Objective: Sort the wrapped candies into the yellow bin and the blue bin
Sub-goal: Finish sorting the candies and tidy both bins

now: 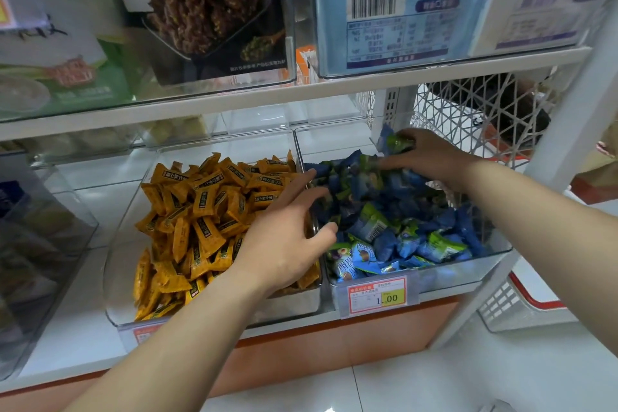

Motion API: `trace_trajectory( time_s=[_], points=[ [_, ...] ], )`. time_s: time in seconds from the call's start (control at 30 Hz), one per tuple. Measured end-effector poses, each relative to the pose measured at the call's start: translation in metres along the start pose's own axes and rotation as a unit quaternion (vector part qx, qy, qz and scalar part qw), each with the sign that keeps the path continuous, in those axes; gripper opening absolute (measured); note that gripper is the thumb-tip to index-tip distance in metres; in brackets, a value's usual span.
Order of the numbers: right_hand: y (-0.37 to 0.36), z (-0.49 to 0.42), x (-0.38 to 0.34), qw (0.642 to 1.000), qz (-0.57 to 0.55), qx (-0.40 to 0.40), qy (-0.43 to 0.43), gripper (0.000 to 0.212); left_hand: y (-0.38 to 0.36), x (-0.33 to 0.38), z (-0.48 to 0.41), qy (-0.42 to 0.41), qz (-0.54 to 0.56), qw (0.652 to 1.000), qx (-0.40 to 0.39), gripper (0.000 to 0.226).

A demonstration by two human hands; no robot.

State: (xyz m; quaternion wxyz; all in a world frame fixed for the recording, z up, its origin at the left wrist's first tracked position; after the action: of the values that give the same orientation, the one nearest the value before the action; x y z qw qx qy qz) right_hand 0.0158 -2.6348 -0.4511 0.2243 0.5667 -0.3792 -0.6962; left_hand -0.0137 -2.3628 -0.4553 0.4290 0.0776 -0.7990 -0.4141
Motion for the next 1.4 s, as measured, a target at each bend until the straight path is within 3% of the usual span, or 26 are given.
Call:
trace_trajectory(
  time_s=[0.1,0.17,0.27,0.37,0.43,0.53,0.6,0.63,0.7,0.8,0.93,1.07,1.23,1.3,1.4],
  points=[
    [0.003,0.005,0.002,0.985,0.17,-0.038,0.0,0.078,0.001,0.001,0.0,0.0,0.002,1.0,-0.002,0.063],
    [-0.003,0.007,-0.003,0.952,0.303,-0.053,0.01,0.06,0.001,0.001,0.0,0.001,0.002,1.0,-0.002,0.063],
    [-0.013,0.005,-0.026,0.942,0.325,0.037,0.075,0.041,0.002,0.002,0.001,0.003,0.002,1.0,-0.002,0.062],
    [-0.033,-0.01,-0.036,0.954,0.285,-0.015,0.097,0.066,0.002,0.004,0.002,0.006,0.001,1.0,-0.002,0.062],
    [-0.051,-0.022,-0.036,0.944,0.304,-0.104,0.077,0.09,0.002,0.006,0.003,0.008,0.002,1.0,-0.005,0.063],
    [-0.071,-0.04,-0.033,0.921,0.349,-0.168,0.032,0.125,0.001,0.004,0.003,0.012,0.014,1.0,-0.013,0.065],
    [-0.084,-0.045,-0.029,0.904,0.377,-0.202,0.025,0.122,0.001,0.002,0.003,0.017,0.025,0.999,-0.018,0.065],
    [-0.088,-0.045,-0.028,0.903,0.376,-0.208,0.025,0.107,0.001,0.002,0.002,0.019,0.022,0.999,-0.019,0.066],
    [-0.09,-0.043,-0.026,0.911,0.356,-0.204,0.029,0.087,-0.002,0.001,0.001,0.021,0.006,1.0,-0.021,0.067],
    [-0.101,-0.037,-0.025,0.903,0.34,-0.258,0.056,0.115,-0.004,0.001,0.002,0.022,-0.011,0.999,-0.023,0.07],
    [-0.11,-0.028,-0.03,0.918,0.296,-0.242,0.109,0.105,-0.004,0.0,0.002,0.027,-0.012,0.999,-0.029,0.071],
    [-0.109,-0.02,-0.025,0.932,0.266,-0.204,0.135,0.058,-0.003,0.0,0.003,0.027,-0.006,0.999,-0.031,0.071],
    [-0.075,-0.016,-0.032,0.969,0.076,-0.195,0.13,0.043,-0.003,-0.001,0.003,0.021,0.01,0.999,-0.031,0.07],
    [-0.049,-0.016,-0.033,0.979,0.015,-0.158,0.128,0.046,-0.001,-0.002,0.003,0.019,0.022,0.999,-0.033,0.068],
    [-0.018,-0.011,-0.027,0.983,-0.09,-0.112,0.113,0.034,0.0,-0.002,0.003,0.015,0.029,0.999,-0.032,0.068]
  ],
)
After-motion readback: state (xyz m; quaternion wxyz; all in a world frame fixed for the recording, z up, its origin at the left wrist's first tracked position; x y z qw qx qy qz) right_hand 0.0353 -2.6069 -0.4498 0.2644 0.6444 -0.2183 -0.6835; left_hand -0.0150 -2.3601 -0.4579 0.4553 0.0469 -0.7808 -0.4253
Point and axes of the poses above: each hand's wrist, its own z-axis away from the middle knuckle, its own y-axis out of the back of the hand, x = y × z, the point moved 6 cm from there along -z, towards the middle knuckle, and after that the axes turned 13 degrees about z, right-handed, at the moved point
